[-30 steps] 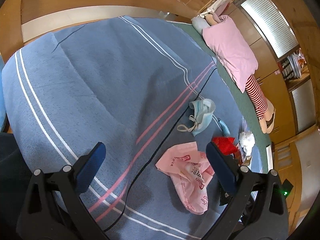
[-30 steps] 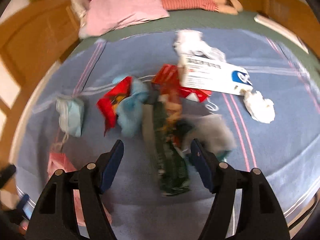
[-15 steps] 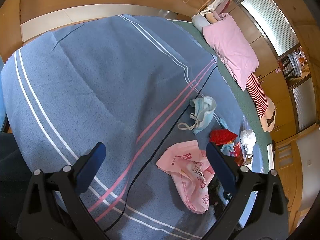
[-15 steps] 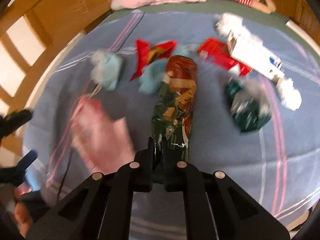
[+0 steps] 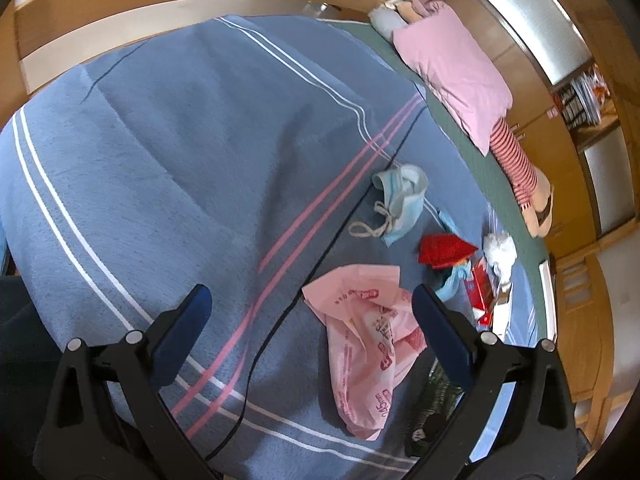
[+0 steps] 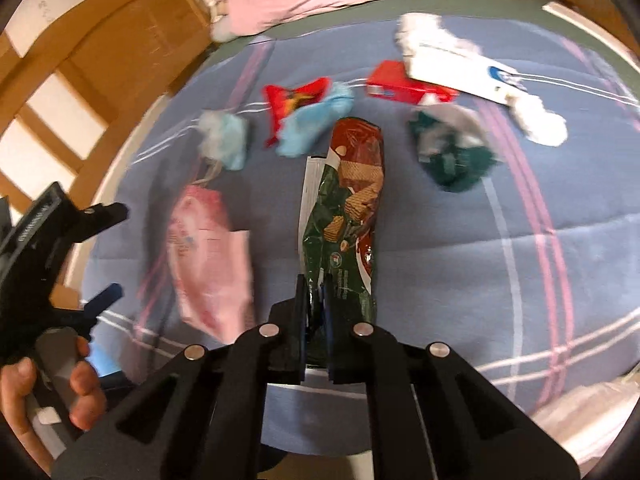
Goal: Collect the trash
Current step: 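Lift the chips bag with the right gripper while the left gripper grasps the pink plastic bag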
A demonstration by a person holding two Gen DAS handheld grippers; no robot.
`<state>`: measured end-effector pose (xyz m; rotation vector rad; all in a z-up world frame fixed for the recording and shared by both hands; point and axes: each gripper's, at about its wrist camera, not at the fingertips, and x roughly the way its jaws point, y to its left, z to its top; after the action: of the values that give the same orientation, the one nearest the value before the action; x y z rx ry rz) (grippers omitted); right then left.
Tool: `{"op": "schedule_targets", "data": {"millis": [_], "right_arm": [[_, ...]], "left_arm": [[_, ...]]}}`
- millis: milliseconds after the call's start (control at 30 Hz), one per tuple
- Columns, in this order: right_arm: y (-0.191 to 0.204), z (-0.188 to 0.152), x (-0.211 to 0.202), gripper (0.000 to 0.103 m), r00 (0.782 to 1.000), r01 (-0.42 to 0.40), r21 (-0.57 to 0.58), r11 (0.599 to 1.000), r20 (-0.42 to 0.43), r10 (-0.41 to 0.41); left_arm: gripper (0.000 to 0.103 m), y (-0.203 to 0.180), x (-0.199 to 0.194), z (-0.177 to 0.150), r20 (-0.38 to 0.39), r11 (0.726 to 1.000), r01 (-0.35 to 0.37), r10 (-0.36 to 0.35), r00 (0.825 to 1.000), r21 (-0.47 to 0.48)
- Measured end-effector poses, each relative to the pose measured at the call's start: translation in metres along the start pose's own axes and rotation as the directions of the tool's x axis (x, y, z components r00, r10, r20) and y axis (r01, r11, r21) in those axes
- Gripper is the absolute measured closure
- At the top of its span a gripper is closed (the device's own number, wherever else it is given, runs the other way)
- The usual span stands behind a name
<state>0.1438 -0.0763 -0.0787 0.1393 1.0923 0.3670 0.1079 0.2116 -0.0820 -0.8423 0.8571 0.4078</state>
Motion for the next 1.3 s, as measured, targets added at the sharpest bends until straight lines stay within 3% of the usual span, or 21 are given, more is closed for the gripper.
{"op": "schedule_targets", "data": {"millis": [100,333,733,800,867,933,1033,1133,1167,1300], "right_arm": [[-0.012,-0.004,0.001,0.095,0.999,0.035,0.023,0.999,-0.011,-0.035],[-0.030,-0.015,-0.006,0.095,1.000,0.025,0.076,0.997,0.001,-0.025],[-0.030,-0.019,-0.002,0.095,1.000,0.022,0.082,0.996,0.000,-0.022],[-0.029,-0.019,-0.002,0.088,0.999,0.031,0.080,0.996,0.004,-0.031],[-0.029,-0.017,-0.001,0.071,0.998,0.061,0.079,0.995,0.011,-0.062],[-0.030,-0.016,0.000,0.067,0.997,0.076,0.078,0.994,0.024,-0.078],[-0.031,-0.014,0.002,0.067,0.996,0.078,0.076,0.994,0.025,-0.080],[-0.030,-0.015,-0.001,0.091,0.998,0.054,0.067,0.996,0.039,-0.057],[-0.030,-0.016,-0.003,0.094,0.998,0.047,0.063,0.997,0.046,-0.050],[-0.033,-0.017,-0.011,0.095,0.997,0.029,0.078,0.997,0.068,-0.034]], "left_arm": [[0.003,-0.005,0.001,-0.002,-0.008,1.000,-0.003,0.003,1.000,0.025],[0.003,-0.008,0.002,-0.004,-0.014,0.999,-0.011,0.011,1.000,0.045],[0.003,-0.010,0.005,-0.005,-0.028,0.998,-0.009,0.011,1.000,0.064],[0.003,-0.011,0.006,-0.005,-0.030,0.998,-0.008,0.010,1.000,0.064],[0.003,-0.011,0.006,-0.005,-0.034,0.998,-0.007,0.010,0.999,0.065],[0.003,-0.011,0.007,-0.006,-0.037,0.998,-0.004,0.006,0.999,0.068],[0.003,-0.011,0.007,-0.005,-0.051,0.998,0.018,-0.015,0.999,0.065],[0.003,-0.006,0.012,-0.005,-0.090,0.997,0.068,-0.065,0.994,0.026],[0.003,-0.006,0.013,-0.005,-0.100,0.997,0.077,-0.075,0.992,0.019],[0.003,-0.022,0.016,-0.013,-0.150,0.985,0.142,-0.126,0.981,0.102]]}}
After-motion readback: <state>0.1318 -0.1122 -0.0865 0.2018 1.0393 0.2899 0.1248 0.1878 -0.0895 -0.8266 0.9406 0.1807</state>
